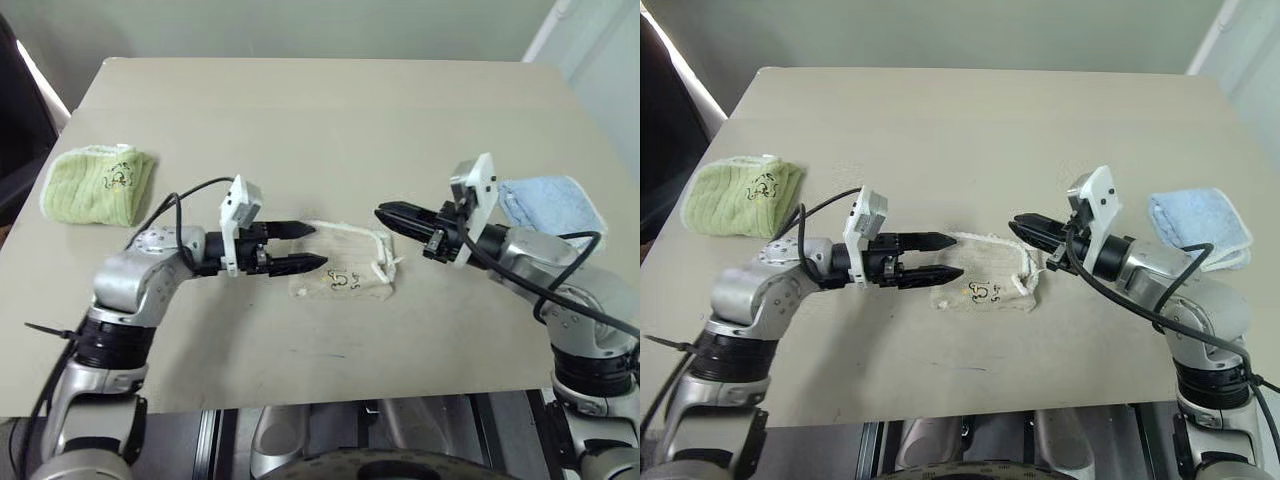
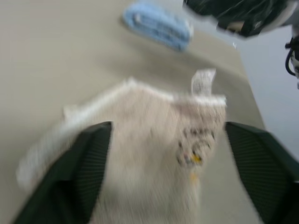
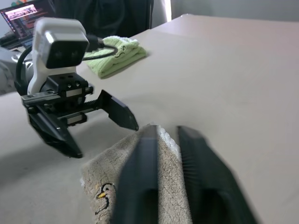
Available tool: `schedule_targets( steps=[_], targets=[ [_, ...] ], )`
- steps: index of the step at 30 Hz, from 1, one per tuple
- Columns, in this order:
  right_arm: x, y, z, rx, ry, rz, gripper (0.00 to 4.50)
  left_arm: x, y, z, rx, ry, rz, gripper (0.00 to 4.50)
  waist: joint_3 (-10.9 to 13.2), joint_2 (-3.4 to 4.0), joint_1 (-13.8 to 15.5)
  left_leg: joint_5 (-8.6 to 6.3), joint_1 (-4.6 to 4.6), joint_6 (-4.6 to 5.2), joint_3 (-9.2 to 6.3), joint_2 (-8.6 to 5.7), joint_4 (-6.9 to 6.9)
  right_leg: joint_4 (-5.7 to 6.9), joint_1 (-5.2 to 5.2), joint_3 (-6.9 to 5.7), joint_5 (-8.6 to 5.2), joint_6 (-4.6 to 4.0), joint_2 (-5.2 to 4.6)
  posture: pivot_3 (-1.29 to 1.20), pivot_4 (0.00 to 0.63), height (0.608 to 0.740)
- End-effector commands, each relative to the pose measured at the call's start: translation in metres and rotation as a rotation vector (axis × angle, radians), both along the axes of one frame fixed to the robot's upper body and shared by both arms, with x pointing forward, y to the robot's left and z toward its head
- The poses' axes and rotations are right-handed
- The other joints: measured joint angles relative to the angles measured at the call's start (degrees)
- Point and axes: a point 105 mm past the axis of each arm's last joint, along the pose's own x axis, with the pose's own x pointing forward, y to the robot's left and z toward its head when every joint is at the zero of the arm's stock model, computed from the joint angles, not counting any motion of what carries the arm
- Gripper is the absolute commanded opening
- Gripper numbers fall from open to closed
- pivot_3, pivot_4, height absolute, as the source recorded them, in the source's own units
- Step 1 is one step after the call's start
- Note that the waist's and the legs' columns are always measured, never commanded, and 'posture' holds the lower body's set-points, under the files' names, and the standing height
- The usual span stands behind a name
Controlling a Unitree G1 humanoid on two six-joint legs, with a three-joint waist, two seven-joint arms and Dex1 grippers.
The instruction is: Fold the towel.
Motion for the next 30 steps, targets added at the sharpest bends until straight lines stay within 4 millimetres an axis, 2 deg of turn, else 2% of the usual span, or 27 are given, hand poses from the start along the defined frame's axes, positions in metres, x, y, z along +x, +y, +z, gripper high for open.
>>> schedule_targets(
  steps=[1,7,10,14,19,23,30],
  targets=[
    [0.002,0.017,0.002,0.003,-0.027,0.04,0.01,0.003,-0.001,-0.002,0.001,-0.111,0.002,3.87,0.0,0.0,-0.12,0.0,-0.02,0.0,0.0,0.0,-0.01,0.01,-0.04,0.0,0.02,-0.04,0.0,0.0,0.15,0.703],
    [0.011,0.041,-0.011,0.015,0.005,0.053,0.01,0.002,-0.003,-0.013,-0.051,-0.16,-0.021,3.87,0.0,0.01,-0.6,0.0,-0.18,0.0,-0.01,0.03,-0.01,0.09,-0.25,-0.03,0.12,-0.23,0.01,0.0,0.15,0.703],
    [0.021,0.055,-0.025,-0.004,0.029,0.021,0.01,-0.002,-0.002,-0.035,-0.002,-0.169,-0.058,3.87,0.0,0.01,-0.61,0.0,-0.29,0.0,-0.04,0.03,0.04,0.09,-0.32,-0.04,0.31,-0.47,0.0,0.0,0.15,0.703],
    [0.028,0.06,-0.035,-0.024,0.047,-0.015,0.01,-0.004,-0.003,-0.045,0.012,-0.168,-0.071,3.87,0.0,0.02,-0.63,-0.02,-0.33,0.04,-0.05,0.03,0.06,0.09,-0.38,-0.04,0.35,-0.52,0.0,0.0,0.15,0.703],
    [0.026,0.049,-0.085,-0.149,0.138,-0.1,0.01,-0.001,-0.011,-0.068,0.009,-0.141,-0.052,3.87,-0.03,0.05,-0.41,-0.05,-0.36,0.08,-0.08,0.03,0.09,0.06,-0.33,-0.06,0.35,-0.52,-0.06,0.0,0.15,0.703],
    [0.024,0.042,-0.104,-0.186,0.171,-0.137,0.0,0.005,-0.017,-0.066,-0.093,-0.094,-0.02,2.95,-0.12,0.16,-0.46,-0.07,-0.29,0.1,-0.06,0.03,0.19,0.06,-0.21,-0.06,0.38,-0.49,-0.08,0.0,0.15,0.703],
    [0.028,0.028,-0.121,-0.221,0.192,-0.198,0.0,-0.003,-0.023,-0.061,-0.13,-0.053,-0.09,0.46,-0.14,0.14,-0.43,-0.14,0.14,0.19,-0.1,0.02,0.26,-0.01,0.31,-0.07,0.05,0.06,-0.08,0.0,0.15,0.703]
  ],
)
